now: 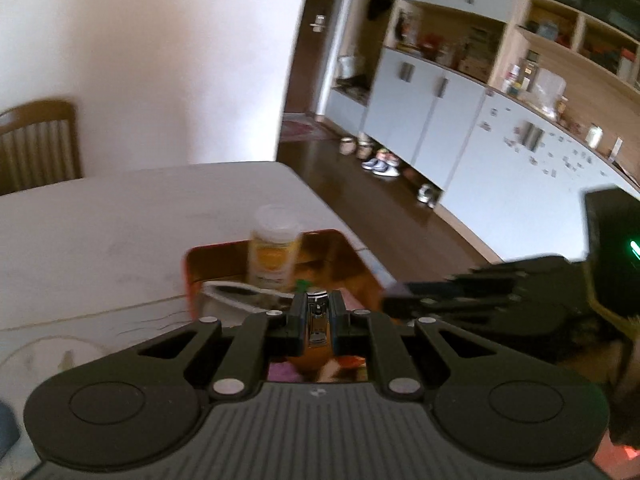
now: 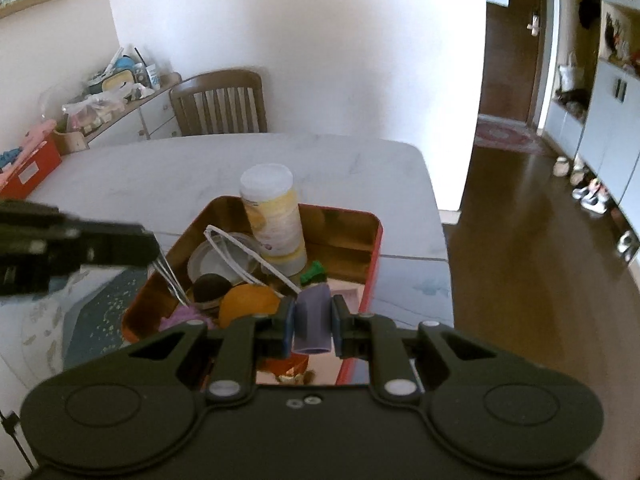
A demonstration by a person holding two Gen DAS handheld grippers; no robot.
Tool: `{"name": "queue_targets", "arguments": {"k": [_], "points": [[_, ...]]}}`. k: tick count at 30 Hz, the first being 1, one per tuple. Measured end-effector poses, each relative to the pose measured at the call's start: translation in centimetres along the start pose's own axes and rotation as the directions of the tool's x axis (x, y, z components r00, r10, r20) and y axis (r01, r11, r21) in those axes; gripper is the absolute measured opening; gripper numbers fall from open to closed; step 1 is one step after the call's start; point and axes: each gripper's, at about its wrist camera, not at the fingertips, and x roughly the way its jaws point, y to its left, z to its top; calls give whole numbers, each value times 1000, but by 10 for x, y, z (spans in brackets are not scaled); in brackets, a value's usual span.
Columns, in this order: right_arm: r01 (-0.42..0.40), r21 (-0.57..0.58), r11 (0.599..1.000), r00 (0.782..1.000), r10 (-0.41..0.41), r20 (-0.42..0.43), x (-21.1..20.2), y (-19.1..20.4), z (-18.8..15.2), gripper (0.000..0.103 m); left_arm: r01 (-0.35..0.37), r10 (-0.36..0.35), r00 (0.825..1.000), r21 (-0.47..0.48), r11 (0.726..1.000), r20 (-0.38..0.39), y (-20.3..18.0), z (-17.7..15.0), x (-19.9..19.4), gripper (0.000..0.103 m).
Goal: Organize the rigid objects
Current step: 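Carry the nail clipper with the left tool while the right tool carries the purple cylinder to the box, then release the purple cylinder into the box with the right tool while the left tool releases the clipper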
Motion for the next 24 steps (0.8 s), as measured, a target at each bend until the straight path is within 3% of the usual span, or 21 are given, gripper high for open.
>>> {"name": "queue_targets", "arguments": {"k": [11, 24], "points": [[0, -50, 999, 998, -3, -60, 28, -5, 1, 18, -4, 8, 995, 39, 999, -103, -12, -13, 47, 10], [-22, -103, 994, 995, 12, -95, 32, 1, -5, 23, -14, 24, 982, 52, 999, -188, -8, -26, 68, 10]]}}
